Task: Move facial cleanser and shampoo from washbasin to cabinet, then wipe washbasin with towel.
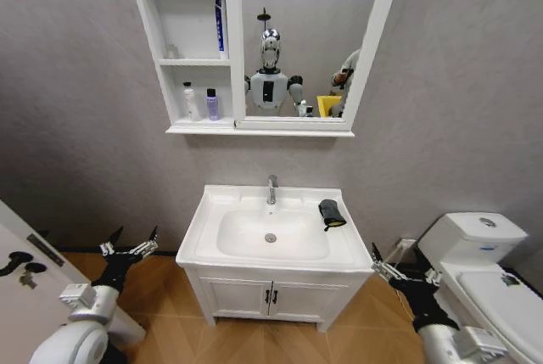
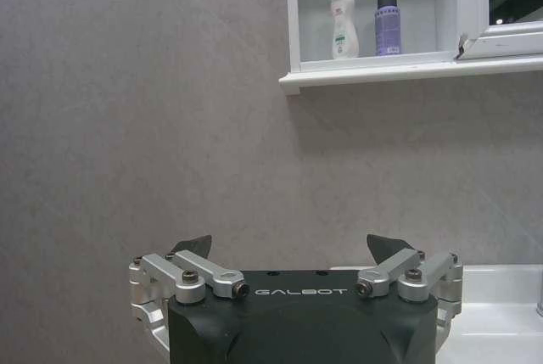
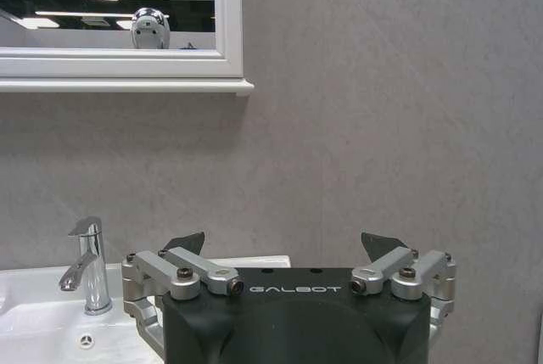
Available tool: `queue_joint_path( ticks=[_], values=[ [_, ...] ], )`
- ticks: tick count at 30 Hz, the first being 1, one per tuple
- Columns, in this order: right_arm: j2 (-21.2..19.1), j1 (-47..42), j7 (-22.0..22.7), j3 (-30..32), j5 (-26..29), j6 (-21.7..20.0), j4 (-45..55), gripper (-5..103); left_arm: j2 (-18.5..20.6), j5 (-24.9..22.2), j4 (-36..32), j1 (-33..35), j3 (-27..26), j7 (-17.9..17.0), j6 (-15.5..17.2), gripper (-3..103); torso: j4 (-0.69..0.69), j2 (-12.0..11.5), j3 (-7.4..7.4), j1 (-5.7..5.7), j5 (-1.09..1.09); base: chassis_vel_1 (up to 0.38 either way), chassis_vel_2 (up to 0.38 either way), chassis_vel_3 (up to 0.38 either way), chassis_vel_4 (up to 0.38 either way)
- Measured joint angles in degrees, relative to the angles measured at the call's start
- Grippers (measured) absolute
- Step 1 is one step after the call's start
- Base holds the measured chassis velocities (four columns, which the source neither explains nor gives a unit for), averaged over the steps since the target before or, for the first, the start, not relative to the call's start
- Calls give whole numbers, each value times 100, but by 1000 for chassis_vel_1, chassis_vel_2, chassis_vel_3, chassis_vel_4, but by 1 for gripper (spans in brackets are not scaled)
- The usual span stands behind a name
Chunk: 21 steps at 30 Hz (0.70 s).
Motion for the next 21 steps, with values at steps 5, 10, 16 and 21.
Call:
queue_joint_path(
  ticks=[5,10,16,21],
  values=[
    [-3,2,0,0,2,-2,0,100,0,0,0,0,0,0,0,100,0,0,0,0,0,0,0,0,0],
    [-5,4,0,-1,5,-2,2,100,0,0,0,0,0,0,0,100,0,-1,1,1,0,0,0,0,0],
    [-6,6,-1,-1,8,-2,3,100,0,0,0,0,0,0,0,100,1,-1,1,2,1,100,-95,-99,102],
    [-7,6,-1,0,8,-2,3,100,0,0,0,0,0,0,0,100,-1,-1,1,1,1,189,-193,-180,181]
  ],
)
